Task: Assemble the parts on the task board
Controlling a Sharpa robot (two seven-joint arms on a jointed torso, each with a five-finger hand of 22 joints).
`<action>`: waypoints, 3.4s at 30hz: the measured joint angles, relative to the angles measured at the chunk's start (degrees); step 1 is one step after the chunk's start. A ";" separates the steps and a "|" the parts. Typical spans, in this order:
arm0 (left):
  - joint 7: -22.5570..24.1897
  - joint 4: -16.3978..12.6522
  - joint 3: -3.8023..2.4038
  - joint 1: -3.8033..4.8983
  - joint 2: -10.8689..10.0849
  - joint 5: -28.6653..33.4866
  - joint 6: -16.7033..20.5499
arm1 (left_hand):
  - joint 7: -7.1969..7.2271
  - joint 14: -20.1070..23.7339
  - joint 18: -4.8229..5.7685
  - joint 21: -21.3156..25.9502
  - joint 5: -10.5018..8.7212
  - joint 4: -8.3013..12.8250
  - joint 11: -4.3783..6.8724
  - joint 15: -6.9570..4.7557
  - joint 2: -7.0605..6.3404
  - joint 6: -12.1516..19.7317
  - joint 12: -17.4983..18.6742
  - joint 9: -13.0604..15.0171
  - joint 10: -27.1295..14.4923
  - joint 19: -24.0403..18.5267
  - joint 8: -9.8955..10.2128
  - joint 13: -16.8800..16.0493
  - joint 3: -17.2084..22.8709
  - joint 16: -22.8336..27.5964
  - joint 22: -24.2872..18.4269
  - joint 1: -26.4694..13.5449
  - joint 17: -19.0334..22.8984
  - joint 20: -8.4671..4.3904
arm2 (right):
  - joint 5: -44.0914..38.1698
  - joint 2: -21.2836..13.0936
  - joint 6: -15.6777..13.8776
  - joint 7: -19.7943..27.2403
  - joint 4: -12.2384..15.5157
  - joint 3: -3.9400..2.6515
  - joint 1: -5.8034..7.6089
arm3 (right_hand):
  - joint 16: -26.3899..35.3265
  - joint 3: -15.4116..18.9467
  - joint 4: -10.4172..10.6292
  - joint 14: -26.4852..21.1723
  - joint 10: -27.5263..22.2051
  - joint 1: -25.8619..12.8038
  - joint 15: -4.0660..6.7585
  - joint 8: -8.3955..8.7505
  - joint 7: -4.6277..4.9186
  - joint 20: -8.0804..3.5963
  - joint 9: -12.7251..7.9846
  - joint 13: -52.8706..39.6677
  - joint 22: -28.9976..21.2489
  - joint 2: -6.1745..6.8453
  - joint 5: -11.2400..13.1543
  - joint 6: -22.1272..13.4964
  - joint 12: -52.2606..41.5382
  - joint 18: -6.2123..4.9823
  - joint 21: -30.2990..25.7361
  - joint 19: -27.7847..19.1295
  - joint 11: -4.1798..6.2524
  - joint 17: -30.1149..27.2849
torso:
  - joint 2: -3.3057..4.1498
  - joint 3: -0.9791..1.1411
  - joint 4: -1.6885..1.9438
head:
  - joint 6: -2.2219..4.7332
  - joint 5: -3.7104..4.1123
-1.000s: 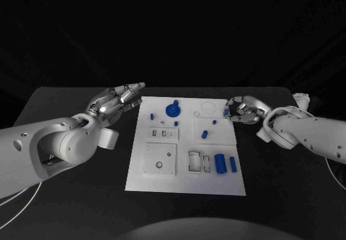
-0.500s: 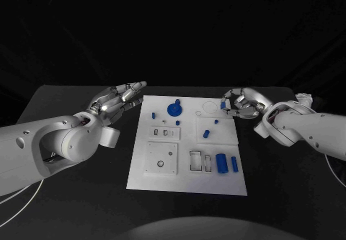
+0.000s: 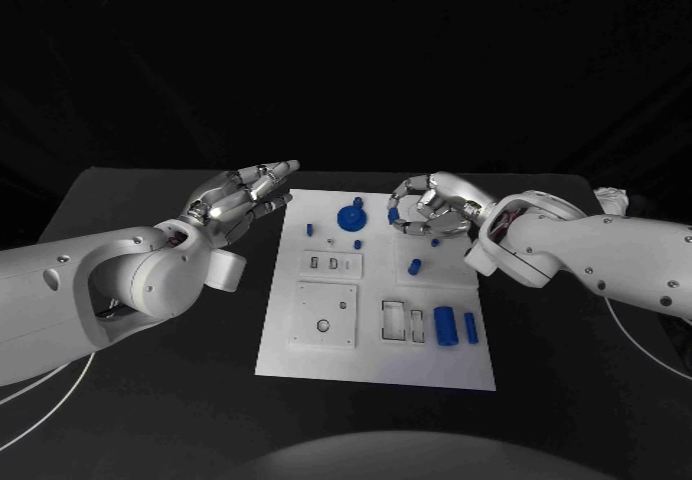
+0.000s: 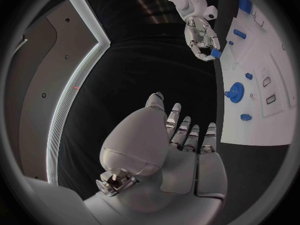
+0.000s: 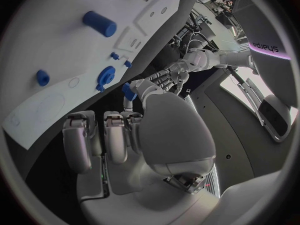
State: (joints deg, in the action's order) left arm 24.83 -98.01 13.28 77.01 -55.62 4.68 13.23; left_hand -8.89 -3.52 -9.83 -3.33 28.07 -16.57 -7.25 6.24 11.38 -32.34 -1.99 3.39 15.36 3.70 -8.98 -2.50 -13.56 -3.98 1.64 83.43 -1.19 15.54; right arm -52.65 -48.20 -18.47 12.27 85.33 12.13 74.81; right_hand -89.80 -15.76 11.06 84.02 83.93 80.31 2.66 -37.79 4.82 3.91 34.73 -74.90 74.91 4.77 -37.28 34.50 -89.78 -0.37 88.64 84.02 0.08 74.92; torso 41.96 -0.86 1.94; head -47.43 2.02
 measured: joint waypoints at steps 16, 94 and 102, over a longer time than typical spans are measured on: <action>-0.09 0.42 0.00 -0.01 0.52 0.00 -0.11 | 0.00 0.00 0.00 0.00 0.00 0.00 0.00 0.00 0.00 0.00 0.00 0.00 0.00 0.00 0.00 -0.06 0.00 -0.24 -0.01 0.00 0.00 0.00 | -5.15 8.43 6.10 -5.21 -3.48 -0.02 0.19 | 0.00 -0.15 -0.15 0.00 0.00 -1.39 -0.41 1.00 0.33 0.41 -0.98 -0.05 -0.01 0.29 0.60 0.89 0.00 0.00 -0.57 0.00 -0.40 -0.01 | 0.08 -0.01 0.00 | -0.19 -0.55; -0.35 0.94 0.00 -0.74 1.36 -0.02 -0.70 | 0.00 0.00 0.00 -0.22 0.00 0.00 -0.21 0.00 0.00 0.00 0.00 0.00 0.21 0.20 -0.29 -0.07 0.00 -0.22 0.02 0.00 -0.04 0.20 | -10.45 12.37 12.55 -7.28 -8.52 -0.02 -1.97 | 0.00 -1.46 -2.63 0.00 0.20 -2.81 -0.81 6.76 -0.02 0.81 -4.75 -0.01 0.00 0.81 4.33 -0.02 0.00 0.00 -1.88 -0.01 -0.60 0.00 | 0.05 0.02 -0.06 | -1.66 -0.77; -0.35 0.99 0.00 -0.76 1.36 -0.03 -0.73 | 0.00 0.00 0.01 -0.22 0.00 0.00 -0.21 0.00 0.00 0.00 0.00 0.00 0.21 0.20 -0.29 -0.06 0.00 -0.22 0.02 0.00 -0.04 0.20 | -10.78 12.37 12.47 -7.08 -8.48 -0.01 -1.98 | 0.00 -1.33 -3.87 0.00 0.20 -2.79 -0.81 4.95 -0.60 0.81 -3.72 -0.01 0.00 0.79 4.68 2.05 0.00 0.00 -2.11 -0.01 -0.60 0.00 | 0.06 0.03 -0.08 | -1.75 -0.77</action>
State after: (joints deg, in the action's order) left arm 24.48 -97.02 13.28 76.26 -54.26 4.66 12.50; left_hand -8.88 -3.52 -9.82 -3.54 28.07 -16.57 -7.46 6.24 11.38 -32.35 -2.00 3.39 15.57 3.90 -9.27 -2.56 -13.56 -4.21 1.66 83.43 -1.23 15.74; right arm -63.42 -35.83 -6.01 5.18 76.85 12.12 72.83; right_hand -89.80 -17.09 7.19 84.02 84.14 77.53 1.85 -32.84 4.22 4.72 31.01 -74.91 74.91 5.57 -32.60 36.54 -89.78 -0.37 86.53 84.02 -0.52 74.92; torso 42.02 -0.83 1.86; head -49.18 1.24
